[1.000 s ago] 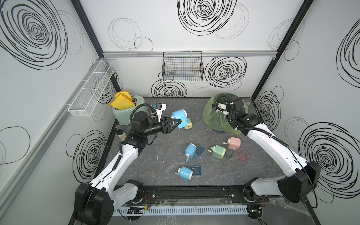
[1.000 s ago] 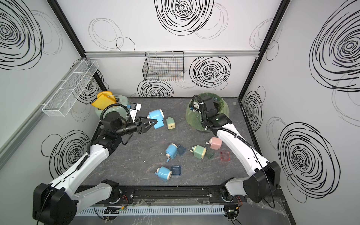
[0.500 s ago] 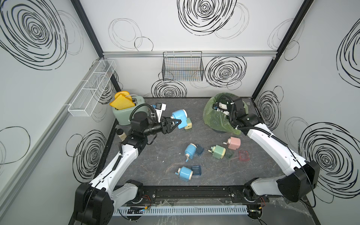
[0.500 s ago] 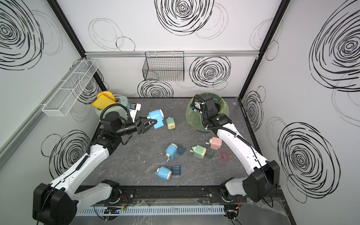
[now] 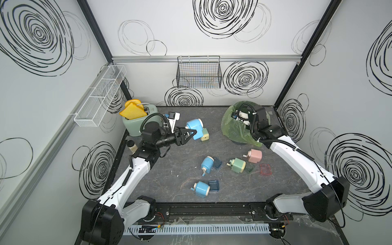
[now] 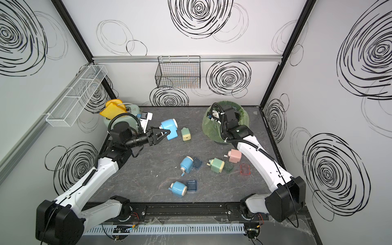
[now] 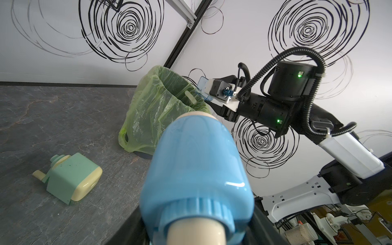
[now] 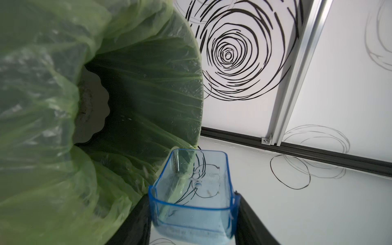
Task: Take out the pencil sharpener tray and clean the shavings
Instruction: Pour the shavings into the trash bin.
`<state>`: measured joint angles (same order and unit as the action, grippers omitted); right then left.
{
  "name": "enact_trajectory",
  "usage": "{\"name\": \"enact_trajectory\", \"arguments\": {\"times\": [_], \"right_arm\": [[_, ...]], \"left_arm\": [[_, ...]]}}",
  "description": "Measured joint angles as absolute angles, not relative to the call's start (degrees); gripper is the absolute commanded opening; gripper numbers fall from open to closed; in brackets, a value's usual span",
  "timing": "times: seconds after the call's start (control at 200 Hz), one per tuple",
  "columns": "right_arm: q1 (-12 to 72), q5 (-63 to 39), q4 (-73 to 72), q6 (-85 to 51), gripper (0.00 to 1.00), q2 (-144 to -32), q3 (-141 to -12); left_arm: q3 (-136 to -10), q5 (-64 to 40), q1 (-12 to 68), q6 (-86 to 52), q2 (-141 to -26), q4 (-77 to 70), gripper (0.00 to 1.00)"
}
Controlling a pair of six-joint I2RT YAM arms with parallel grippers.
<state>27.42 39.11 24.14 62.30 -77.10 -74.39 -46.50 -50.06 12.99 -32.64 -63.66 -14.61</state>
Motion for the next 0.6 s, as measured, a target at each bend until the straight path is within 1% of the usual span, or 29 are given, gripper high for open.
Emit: {"name": "enact_trajectory", "arguments": {"times": [0.035,0.125,0.225,0.39,0.6], "right_arm": [[27.35,37.91,25.32,61.34,0.42,-77.1,-75.16],[27.14,35.88,26.17,58.06,0.43,-76.86,-76.23],[25.06,29.95,28.49,51.62,0.43,-76.55,-79.29],[17.87,16.19,28.75,41.04,0.43,-70.59,-79.46],[8.4,0.95,25.82,30.65,0.44,-62.17,-74.26]], "left_arm": [[-46.5,-50.09,12.99,-32.67,-63.66,-14.63,0.37],[-46.5,-50.11,12.95,-32.8,-63.66,-14.79,0.37],[-46.48,-50.11,12.6,-32.84,-63.64,-14.76,0.37],[-46.48,-50.11,11.84,-33.23,-63.64,-15.25,0.37],[-46.48,-50.11,11.81,-33.52,-63.7,-15.62,0.38]]}}
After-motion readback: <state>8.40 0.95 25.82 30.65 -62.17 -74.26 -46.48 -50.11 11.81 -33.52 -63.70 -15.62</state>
